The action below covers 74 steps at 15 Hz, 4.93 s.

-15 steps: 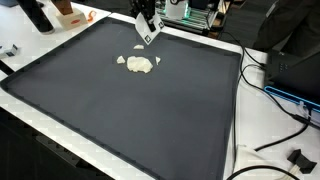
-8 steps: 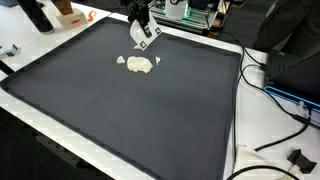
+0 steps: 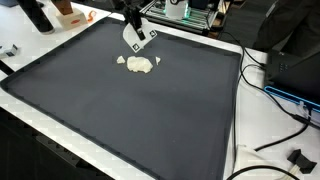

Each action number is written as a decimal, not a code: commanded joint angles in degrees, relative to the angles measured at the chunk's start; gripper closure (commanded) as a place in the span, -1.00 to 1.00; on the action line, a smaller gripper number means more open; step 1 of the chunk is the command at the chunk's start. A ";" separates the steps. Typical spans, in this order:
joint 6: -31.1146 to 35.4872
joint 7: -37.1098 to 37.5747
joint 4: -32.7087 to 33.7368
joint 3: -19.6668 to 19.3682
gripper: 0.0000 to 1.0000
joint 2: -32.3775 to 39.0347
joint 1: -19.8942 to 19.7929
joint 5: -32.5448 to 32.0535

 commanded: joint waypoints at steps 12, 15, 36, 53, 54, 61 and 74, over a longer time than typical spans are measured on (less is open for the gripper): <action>1.29 -2.02 2.00 -1.30 0.98 4.95 -2.04 9.95; 0.65 -3.27 2.68 -1.51 0.98 5.75 -2.39 12.39; 7.14 8.31 -0.68 -2.53 0.98 1.92 -0.39 18.21; 29.26 67.30 -10.80 -0.69 0.98 -5.75 6.99 -33.40; 28.44 71.66 -10.65 -1.16 0.98 -5.91 6.96 -38.25; 17.57 92.22 -6.40 0.47 0.98 -8.90 5.09 -60.51; 8.60 92.40 -1.04 3.16 0.93 -8.41 5.39 -61.82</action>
